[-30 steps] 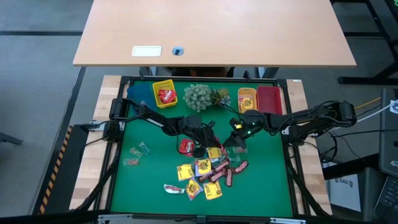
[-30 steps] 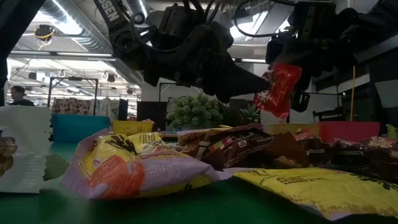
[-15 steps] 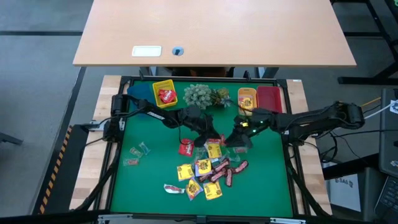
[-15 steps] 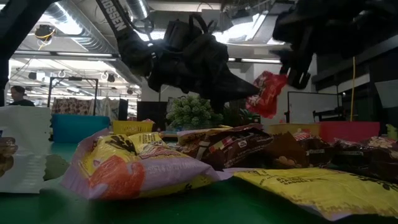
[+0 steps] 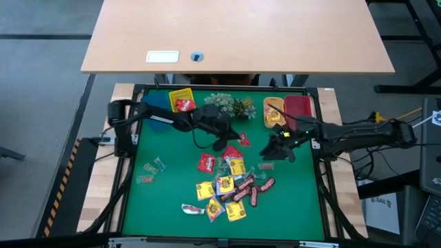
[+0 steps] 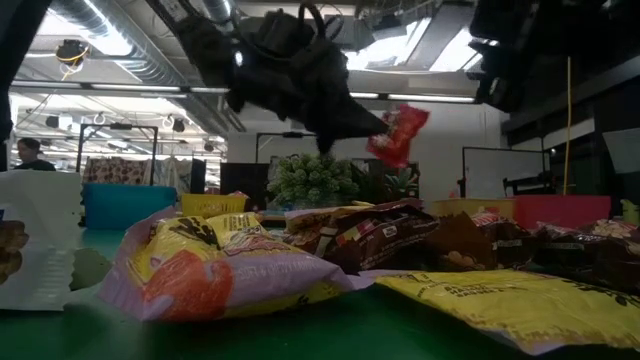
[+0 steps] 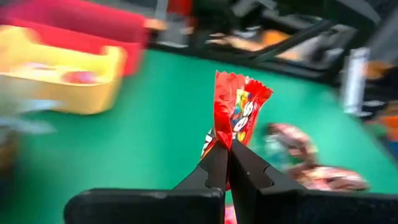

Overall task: Sort candy
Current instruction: Put the red candy into the yellow bin

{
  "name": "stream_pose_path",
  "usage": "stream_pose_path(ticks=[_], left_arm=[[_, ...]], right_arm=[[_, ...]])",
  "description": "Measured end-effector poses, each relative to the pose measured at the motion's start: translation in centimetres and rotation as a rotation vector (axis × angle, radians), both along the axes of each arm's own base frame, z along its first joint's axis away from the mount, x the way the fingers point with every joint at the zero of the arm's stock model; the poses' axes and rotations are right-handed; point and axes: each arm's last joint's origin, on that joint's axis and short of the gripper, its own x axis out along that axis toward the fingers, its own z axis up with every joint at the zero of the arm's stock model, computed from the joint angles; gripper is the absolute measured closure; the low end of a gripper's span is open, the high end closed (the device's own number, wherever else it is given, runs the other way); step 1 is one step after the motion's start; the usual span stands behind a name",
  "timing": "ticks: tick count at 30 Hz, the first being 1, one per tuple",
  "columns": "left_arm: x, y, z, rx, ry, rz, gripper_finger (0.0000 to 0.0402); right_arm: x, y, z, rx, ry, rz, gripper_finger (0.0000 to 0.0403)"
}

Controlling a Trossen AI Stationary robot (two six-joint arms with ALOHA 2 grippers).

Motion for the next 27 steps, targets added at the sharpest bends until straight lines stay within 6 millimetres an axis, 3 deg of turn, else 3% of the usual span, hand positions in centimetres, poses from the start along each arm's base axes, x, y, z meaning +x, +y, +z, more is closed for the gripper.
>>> stream_pose_path(ticks=[10,15,21,27], left_arm=[[-7.7,1.6,7.1,0.265,0.295,0.434,0.0401],[-11.7,1.7,9.0,0.371,0.448,0.664,0.0401],[-14.2,2.9,8.6,0.372,0.613,0.853,0.0401],[-15.4,4.5,6.0,0.349,0.745,0.902,0.0401]], right_arm=[[-0.9,-0.1,-1.8,-0.013,0.215,-0.069,0.0210],[-1.2,-0.3,-2.5,-0.047,0.300,-0.139,0.0210],[-1.3,-0.5,-2.8,-0.068,0.332,-0.185,0.0210],[-1.3,-0.4,-2.9,-0.069,0.343,-0.185,0.0210]])
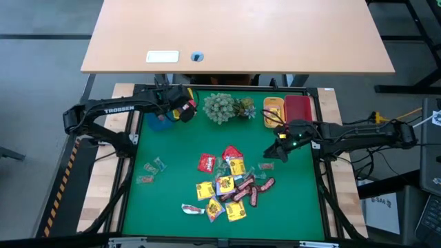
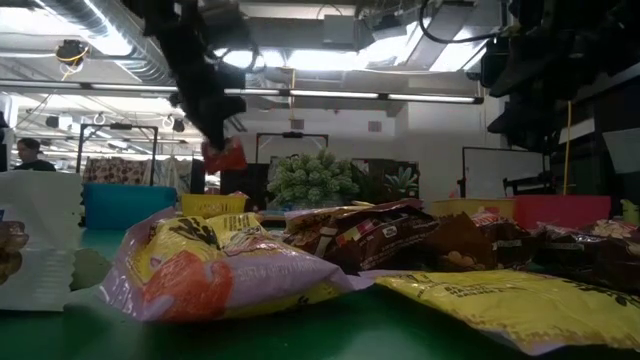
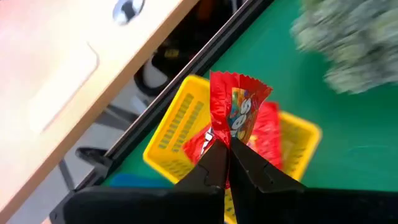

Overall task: Sort candy
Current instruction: Put the red candy into the yellow bin, then put the orange gummy into the blue bin

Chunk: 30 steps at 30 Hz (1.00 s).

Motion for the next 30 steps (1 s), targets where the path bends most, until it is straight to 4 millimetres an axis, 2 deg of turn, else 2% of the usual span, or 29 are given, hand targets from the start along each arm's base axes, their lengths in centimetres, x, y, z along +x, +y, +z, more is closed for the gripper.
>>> stream_pose_path(ticks=[6,13,24,30], left_arm=[[-1.2,0.8,-1.6,-0.029,0.022,0.075,0.0401],[-1.8,1.2,-2.6,-0.045,0.009,0.128,0.0396],[-1.6,1.4,-3.6,-0.013,-0.063,0.135,0.0281],[-1.0,1.2,-3.4,-0.006,-0.149,0.143,0.0252]], right_arm=[[0.0,0.0,0.0,0.000,0.000,0.000,0.0210],[0.0,0.0,0.0,0.000,0.001,0.000,0.0210],[0.0,0.0,-0.1,0.003,0.008,0.000,0.0210],[-0.1,0.0,-0.1,0.075,0.040,-0.044,0.0210]])
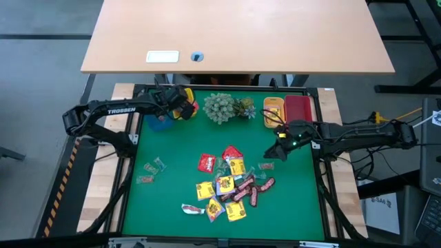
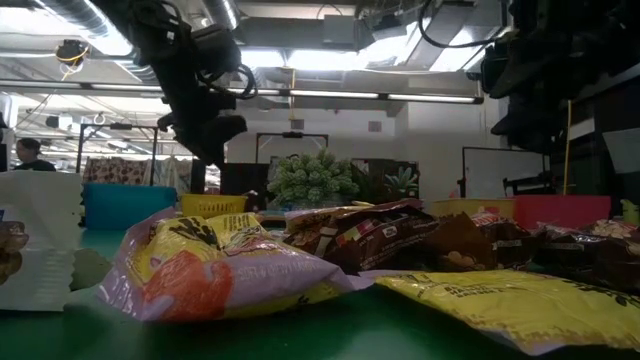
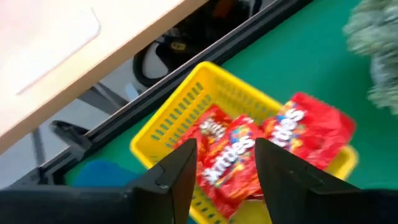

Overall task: Sort candy
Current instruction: Put the orange gummy into the blue bin

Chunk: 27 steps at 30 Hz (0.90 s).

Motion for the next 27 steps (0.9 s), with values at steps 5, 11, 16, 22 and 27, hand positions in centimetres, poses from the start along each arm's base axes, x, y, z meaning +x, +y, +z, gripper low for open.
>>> stream_pose_path(ticks=[5,11,16,22,27], left_arm=[[0.7,-0.6,0.0,-0.048,-0.056,-0.076,0.0251],[1.3,-1.6,0.0,-0.075,-0.072,-0.140,0.0251],[1.8,-2.5,0.0,-0.076,-0.073,-0.180,0.0251],[2.2,-3.4,0.0,-0.077,-0.073,-0.218,0.0251],[2.5,-4.0,0.0,-0.078,-0.072,-0.243,0.0251]], right_arm=[[-0.2,1.1,-0.6,-0.009,0.080,-0.016,0.0210],[-0.5,3.5,-1.9,-0.098,0.192,-0.010,0.0210],[-0.7,4.9,-3.3,-0.229,0.299,-0.058,0.0210],[-0.6,5.3,-4.8,-0.296,0.398,-0.105,0.0210],[-0.2,5.3,-5.7,-0.330,0.444,-0.112,0.0210]])
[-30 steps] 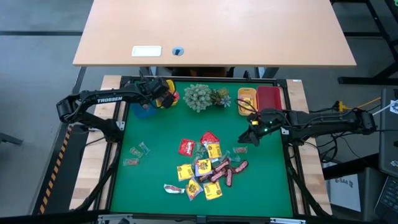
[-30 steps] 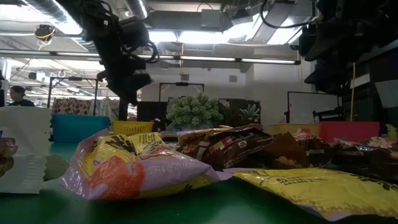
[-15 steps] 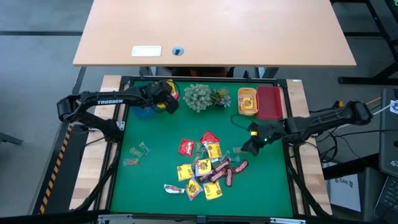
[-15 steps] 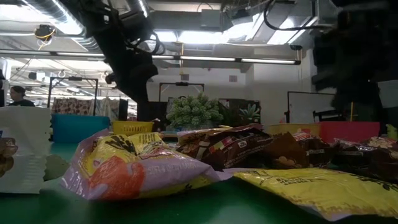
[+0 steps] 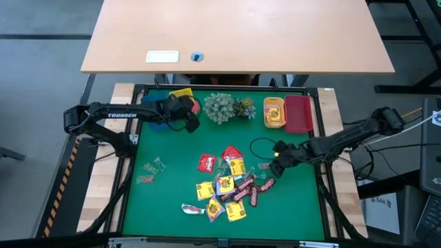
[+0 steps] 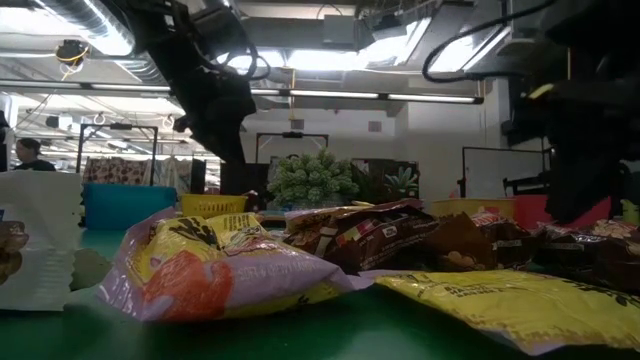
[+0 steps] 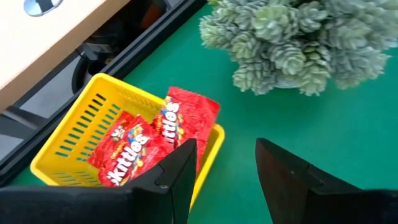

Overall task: Sort candy
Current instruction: Put the orange gummy into the blue bin

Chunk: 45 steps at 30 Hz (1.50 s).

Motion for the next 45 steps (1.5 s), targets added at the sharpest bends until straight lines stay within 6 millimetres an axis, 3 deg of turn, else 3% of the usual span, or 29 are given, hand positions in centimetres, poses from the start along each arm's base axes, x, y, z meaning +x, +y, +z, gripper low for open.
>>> stream_pose_path(ticks=[19,27,34,45], left_arm=[[0.5,-1.0,0.1,0.005,-0.015,-0.042,0.0251],[0.9,-1.1,0.4,0.018,-0.056,-0.049,0.0251],[2.1,-2.7,1.0,0.005,-0.159,-0.158,0.0251],[4.0,-6.2,2.4,0.009,-0.356,-0.333,0.0251]], right_arm=[[0.8,0.4,-1.9,-0.013,0.098,0.105,0.0217],[0.9,0.5,-1.9,-0.012,0.090,0.120,0.0293],[1.0,0.6,-1.9,0.005,0.087,0.129,0.0357],[1.0,0.7,-1.7,0.041,0.077,0.150,0.0400]])
